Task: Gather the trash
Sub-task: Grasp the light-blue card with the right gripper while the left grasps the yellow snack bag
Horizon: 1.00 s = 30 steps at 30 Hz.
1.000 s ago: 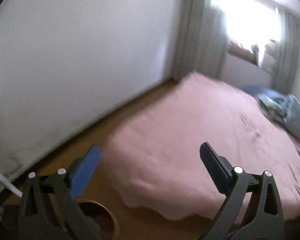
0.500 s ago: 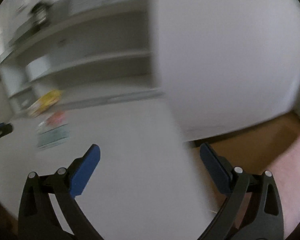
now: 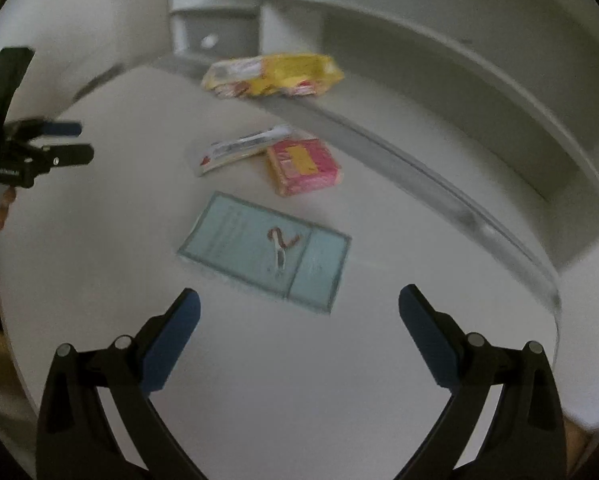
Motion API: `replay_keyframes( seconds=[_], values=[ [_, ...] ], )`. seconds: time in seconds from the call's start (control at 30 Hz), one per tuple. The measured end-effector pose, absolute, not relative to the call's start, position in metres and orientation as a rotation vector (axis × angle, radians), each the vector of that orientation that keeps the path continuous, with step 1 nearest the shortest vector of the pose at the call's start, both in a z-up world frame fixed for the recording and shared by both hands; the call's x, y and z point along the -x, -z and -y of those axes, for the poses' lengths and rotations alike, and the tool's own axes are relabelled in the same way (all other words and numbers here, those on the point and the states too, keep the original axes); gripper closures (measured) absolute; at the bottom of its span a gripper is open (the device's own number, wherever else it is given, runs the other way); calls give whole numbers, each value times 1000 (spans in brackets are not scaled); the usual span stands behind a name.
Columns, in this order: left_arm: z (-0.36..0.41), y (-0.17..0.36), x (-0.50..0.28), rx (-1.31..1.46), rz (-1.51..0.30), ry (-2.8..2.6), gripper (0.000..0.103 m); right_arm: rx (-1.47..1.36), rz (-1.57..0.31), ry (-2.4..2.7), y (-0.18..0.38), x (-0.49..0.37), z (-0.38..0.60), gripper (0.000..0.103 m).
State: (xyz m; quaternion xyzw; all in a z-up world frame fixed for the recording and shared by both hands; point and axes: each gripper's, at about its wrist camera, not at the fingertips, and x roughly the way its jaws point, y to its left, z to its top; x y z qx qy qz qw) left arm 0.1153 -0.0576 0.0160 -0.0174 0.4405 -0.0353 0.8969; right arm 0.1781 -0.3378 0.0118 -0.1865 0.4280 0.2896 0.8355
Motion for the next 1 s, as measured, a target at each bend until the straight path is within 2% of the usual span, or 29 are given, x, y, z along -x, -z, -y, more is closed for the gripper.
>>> replay_keyframes(
  seconds=[0.43, 0.6, 0.87, 1.0],
  values=[
    [40, -21, -116, 23, -963, 29, 7, 687, -960, -951, 4, -210, 290, 7],
    [39, -25, -113, 22, -955, 32, 7, 642, -1017, -1008, 3, -210, 285, 26],
    [54, -35, -126, 5, -926, 89, 7, 451, -1085, -708, -1, -197, 313, 39],
    [72, -52, -159, -54, -893, 149, 7, 347, -1049, -609, -12, -175, 348, 41]
  ],
)
